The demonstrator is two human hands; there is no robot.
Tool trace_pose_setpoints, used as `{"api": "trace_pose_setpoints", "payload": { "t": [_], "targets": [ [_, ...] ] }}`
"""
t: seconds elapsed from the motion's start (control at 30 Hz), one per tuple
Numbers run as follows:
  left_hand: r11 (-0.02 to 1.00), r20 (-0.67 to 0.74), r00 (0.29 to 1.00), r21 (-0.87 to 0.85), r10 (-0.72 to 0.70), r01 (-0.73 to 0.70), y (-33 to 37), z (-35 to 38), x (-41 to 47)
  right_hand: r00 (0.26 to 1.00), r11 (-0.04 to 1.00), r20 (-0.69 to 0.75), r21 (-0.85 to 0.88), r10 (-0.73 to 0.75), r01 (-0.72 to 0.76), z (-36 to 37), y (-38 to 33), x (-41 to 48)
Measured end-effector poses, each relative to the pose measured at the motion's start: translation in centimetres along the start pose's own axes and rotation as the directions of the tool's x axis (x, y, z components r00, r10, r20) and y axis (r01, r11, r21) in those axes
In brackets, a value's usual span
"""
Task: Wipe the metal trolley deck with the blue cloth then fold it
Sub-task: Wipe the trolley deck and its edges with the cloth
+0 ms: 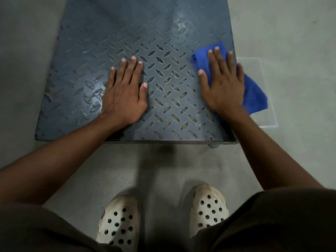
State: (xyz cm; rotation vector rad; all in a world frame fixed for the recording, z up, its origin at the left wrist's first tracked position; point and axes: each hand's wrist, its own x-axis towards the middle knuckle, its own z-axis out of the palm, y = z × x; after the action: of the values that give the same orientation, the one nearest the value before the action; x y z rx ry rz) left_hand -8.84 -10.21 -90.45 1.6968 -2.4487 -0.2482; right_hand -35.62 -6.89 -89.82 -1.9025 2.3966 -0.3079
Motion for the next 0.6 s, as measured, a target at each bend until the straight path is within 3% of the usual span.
{"api": "trace_pose_setpoints", "payload": {
  "t": [0.17,0.33,0.43,0.6],
  "targets": [
    [1.0,0.013,1.0,0.013,-0.021,0.021,-0.4,0.0,-0.4,0.961,0.965,0.108,-0.025,-0.256,0.26,1.0,-6.4,-10.1],
    [1.0,-0.008,1.0,0.019,-0.011,0.011,-0.1,-1.2,0.8,0.944,0.947,0.084,-0.007,-0.319,0.321,-0.2,-6.0,-9.8],
    [1.0,0.02,1.0,0.026,0.016,-0.016,0.5,-1.1,1.7,0.958,0.96,0.055,-0.012,-0.28,0.281,-0.2,-3.3,-4.8],
    [0.992,0.111,0.989,0.066,0.099,-0.107,0.2,-0.6,3.2,0.995,0.995,0.038,-0.001,-0.095,0.095,0.7,0.5,-0.2]
  ]
}}
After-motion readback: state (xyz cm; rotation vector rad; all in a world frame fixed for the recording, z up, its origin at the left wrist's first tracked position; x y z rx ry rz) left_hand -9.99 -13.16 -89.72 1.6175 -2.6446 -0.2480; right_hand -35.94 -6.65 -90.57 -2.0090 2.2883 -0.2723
